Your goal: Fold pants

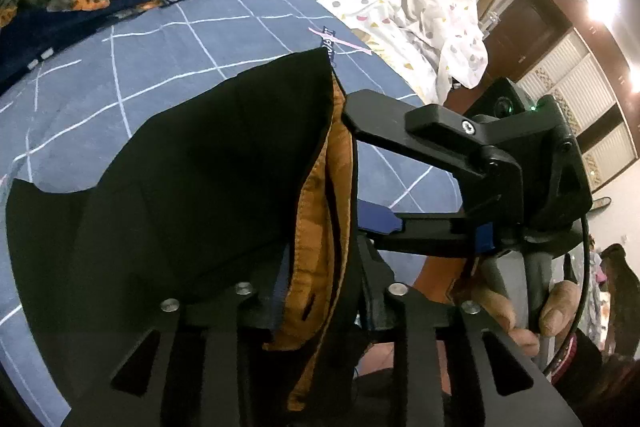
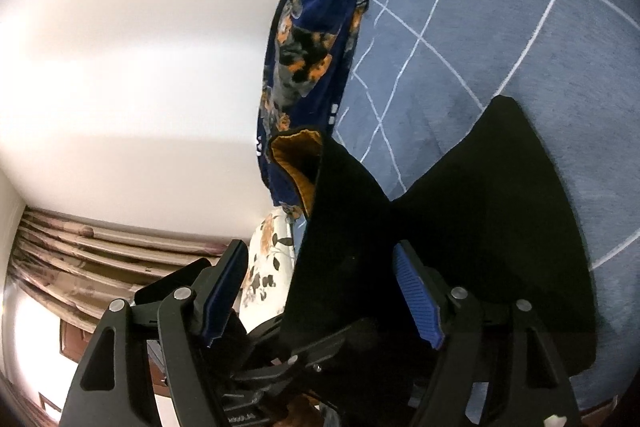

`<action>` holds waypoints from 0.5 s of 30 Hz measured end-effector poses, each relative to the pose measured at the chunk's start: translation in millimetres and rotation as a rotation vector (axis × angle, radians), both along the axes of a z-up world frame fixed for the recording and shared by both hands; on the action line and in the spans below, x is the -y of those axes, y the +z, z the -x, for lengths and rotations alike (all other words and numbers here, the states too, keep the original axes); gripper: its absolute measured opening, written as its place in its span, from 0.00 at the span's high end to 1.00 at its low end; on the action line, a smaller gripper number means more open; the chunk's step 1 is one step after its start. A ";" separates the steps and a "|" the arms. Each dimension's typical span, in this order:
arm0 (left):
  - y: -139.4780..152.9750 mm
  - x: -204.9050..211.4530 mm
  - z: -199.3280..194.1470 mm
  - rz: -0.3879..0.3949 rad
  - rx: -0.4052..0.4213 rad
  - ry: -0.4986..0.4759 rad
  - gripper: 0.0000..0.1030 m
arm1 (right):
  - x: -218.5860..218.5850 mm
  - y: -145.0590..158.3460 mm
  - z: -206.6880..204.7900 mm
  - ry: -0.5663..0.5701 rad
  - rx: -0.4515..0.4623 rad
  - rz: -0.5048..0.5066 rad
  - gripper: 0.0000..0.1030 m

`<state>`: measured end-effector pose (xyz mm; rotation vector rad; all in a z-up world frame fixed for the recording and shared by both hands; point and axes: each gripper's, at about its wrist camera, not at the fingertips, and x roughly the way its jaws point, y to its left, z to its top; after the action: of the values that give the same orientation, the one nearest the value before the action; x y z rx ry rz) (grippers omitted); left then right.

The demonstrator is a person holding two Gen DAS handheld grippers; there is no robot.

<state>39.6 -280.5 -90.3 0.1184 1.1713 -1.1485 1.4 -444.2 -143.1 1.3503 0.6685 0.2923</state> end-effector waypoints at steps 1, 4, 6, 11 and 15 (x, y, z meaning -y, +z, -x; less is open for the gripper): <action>0.9 -0.1 0.0 0.022 -0.019 -0.005 0.59 | 0.7 -1.1 0.4 -0.001 -0.007 0.001 0.27; 10.6 -1.9 1.3 0.070 -0.035 -0.013 0.48 | 2.5 -7.0 1.6 -0.008 -0.043 0.004 0.27; 19.6 -7.1 1.4 0.081 -0.003 -0.008 0.48 | 4.4 -10.6 3.0 -0.016 -0.060 0.000 0.27; 33.2 -38.6 -10.7 0.097 0.029 0.054 0.48 | 8.0 -16.9 2.7 0.000 -0.095 0.035 0.27; 32.4 -82.4 -22.4 0.040 0.096 0.145 0.46 | 7.4 -18.4 -0.3 0.038 -0.124 0.111 0.33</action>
<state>62.0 -198.0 -57.9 0.0559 1.0540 -1.0269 1.6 -451.7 -161.6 1.2580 0.8034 0.2001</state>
